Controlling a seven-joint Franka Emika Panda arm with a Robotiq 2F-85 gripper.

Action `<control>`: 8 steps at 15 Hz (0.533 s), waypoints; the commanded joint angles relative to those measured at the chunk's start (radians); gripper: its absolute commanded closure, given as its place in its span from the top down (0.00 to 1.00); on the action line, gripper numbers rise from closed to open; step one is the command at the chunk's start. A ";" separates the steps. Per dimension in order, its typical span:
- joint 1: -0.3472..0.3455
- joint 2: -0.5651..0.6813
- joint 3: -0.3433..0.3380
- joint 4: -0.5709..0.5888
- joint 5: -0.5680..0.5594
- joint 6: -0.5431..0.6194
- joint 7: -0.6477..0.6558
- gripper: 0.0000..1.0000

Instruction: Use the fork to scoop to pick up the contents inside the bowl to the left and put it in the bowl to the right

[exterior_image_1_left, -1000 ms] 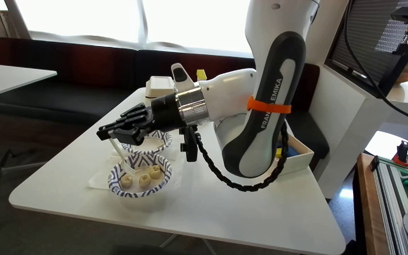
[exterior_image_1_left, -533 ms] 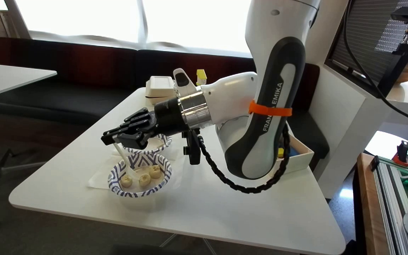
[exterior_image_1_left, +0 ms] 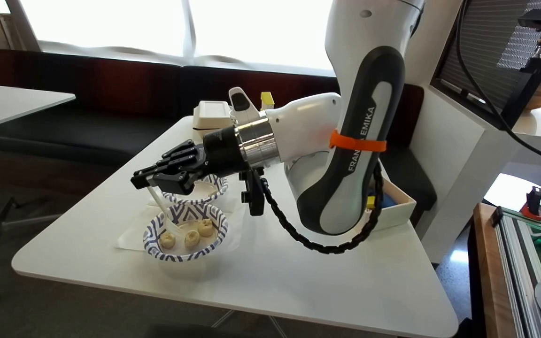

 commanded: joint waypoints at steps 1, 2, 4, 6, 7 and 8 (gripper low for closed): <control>-0.029 -0.002 0.018 -0.007 -0.059 0.020 0.018 0.03; -0.038 -0.004 0.025 -0.010 -0.069 0.020 0.011 0.03; -0.065 -0.007 0.049 -0.014 -0.091 0.019 0.004 0.03; -0.087 -0.011 0.061 -0.022 -0.112 0.019 0.006 0.03; -0.095 -0.012 0.063 -0.026 -0.119 0.019 0.004 0.03; -0.104 -0.010 0.066 -0.027 -0.124 0.019 0.002 0.03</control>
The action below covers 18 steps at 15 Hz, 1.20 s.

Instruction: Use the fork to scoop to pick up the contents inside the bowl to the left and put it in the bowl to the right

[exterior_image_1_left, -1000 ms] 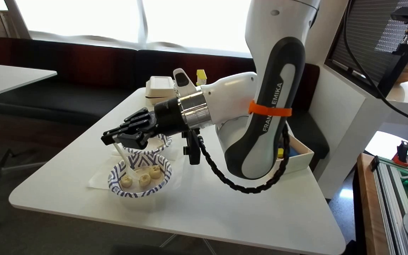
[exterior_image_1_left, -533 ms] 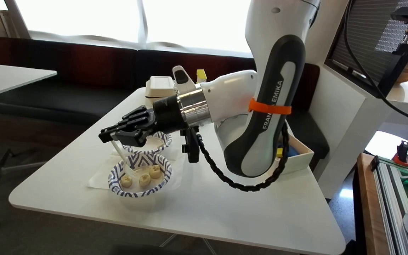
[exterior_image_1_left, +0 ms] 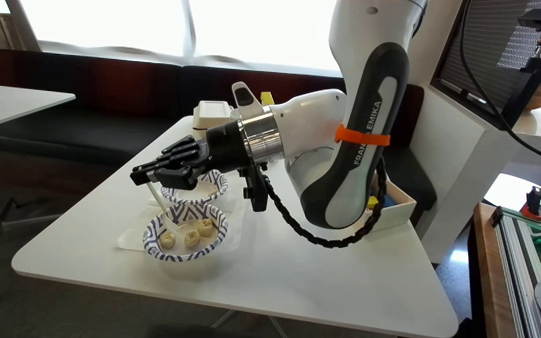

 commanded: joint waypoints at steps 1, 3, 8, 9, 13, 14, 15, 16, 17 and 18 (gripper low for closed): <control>-0.040 -0.005 0.014 -0.027 -0.044 0.019 -0.001 0.03; -0.045 0.000 0.010 -0.029 -0.051 0.019 0.001 0.03; -0.079 0.019 0.044 -0.015 -0.051 0.019 -0.035 0.03; -0.086 0.020 0.053 -0.014 -0.049 0.019 -0.045 0.03; -0.104 0.034 0.072 -0.014 -0.050 0.018 -0.053 0.03; -0.109 0.037 0.077 -0.013 -0.051 0.018 -0.055 0.03; -0.112 0.042 0.078 -0.011 -0.051 0.018 -0.056 0.03; -0.112 0.047 0.077 -0.010 -0.049 0.018 -0.058 0.03; -0.109 0.051 0.072 -0.010 -0.050 0.018 -0.054 0.03; -0.109 0.056 0.070 -0.008 -0.051 0.018 -0.051 0.03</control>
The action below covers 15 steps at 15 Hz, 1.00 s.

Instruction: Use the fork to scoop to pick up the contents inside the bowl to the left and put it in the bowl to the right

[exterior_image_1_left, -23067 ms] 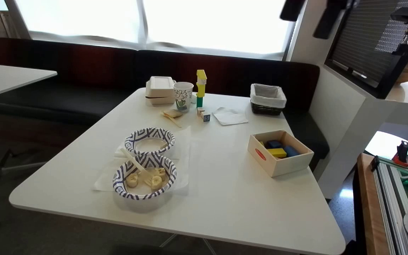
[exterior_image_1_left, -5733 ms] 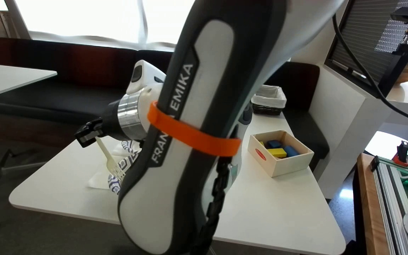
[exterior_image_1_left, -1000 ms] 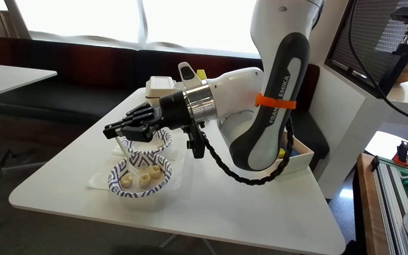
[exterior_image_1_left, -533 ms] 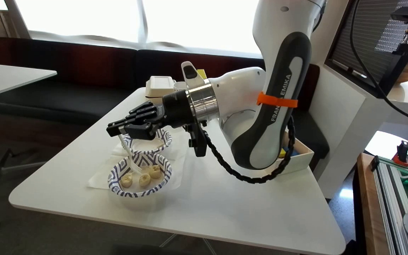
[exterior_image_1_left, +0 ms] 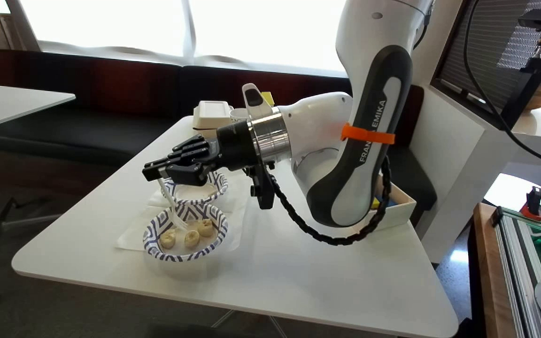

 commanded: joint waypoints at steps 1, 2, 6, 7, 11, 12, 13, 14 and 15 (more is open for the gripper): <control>-0.017 0.040 0.011 0.009 -0.021 0.018 -0.015 0.03; -0.017 0.045 0.012 0.011 -0.020 0.018 -0.017 0.03; -0.004 0.059 -0.003 0.013 -0.018 0.018 -0.009 0.03; -0.004 0.062 -0.004 0.013 -0.019 0.018 -0.008 0.03; -0.007 0.071 -0.005 0.012 -0.025 0.014 0.000 0.03; -0.007 0.073 -0.007 0.011 -0.027 0.011 0.002 0.03; -0.007 0.075 -0.007 0.011 -0.027 0.010 0.002 0.03; -0.008 0.078 -0.008 0.011 -0.028 0.007 0.004 0.03; -0.008 0.080 -0.010 0.011 -0.030 0.001 0.007 0.03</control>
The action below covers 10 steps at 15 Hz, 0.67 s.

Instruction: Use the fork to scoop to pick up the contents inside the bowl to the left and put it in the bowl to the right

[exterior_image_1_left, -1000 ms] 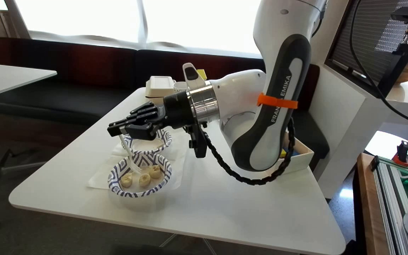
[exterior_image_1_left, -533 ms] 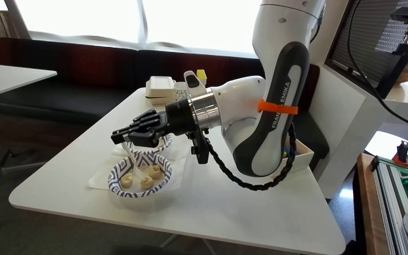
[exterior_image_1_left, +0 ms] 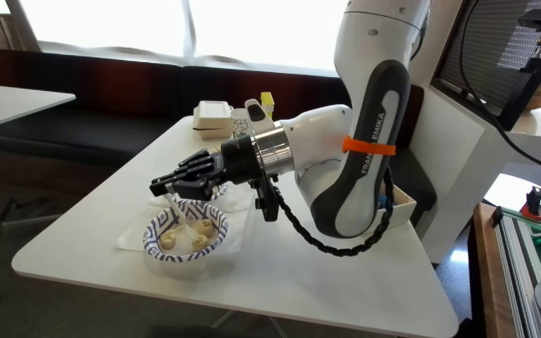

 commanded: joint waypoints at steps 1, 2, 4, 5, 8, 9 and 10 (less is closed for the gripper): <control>0.033 0.027 -0.049 0.015 -0.028 0.018 0.040 0.03; 0.040 0.030 -0.059 0.017 -0.028 0.018 0.047 0.03; 0.050 0.033 -0.075 0.021 -0.028 0.017 0.061 0.03; 0.055 0.034 -0.082 0.023 -0.029 0.017 0.071 0.03; 0.055 0.026 -0.082 0.022 -0.032 0.001 0.082 0.03; 0.070 0.016 -0.092 0.023 -0.032 0.001 0.098 0.03; 0.086 0.003 -0.104 0.019 -0.028 0.001 0.117 0.03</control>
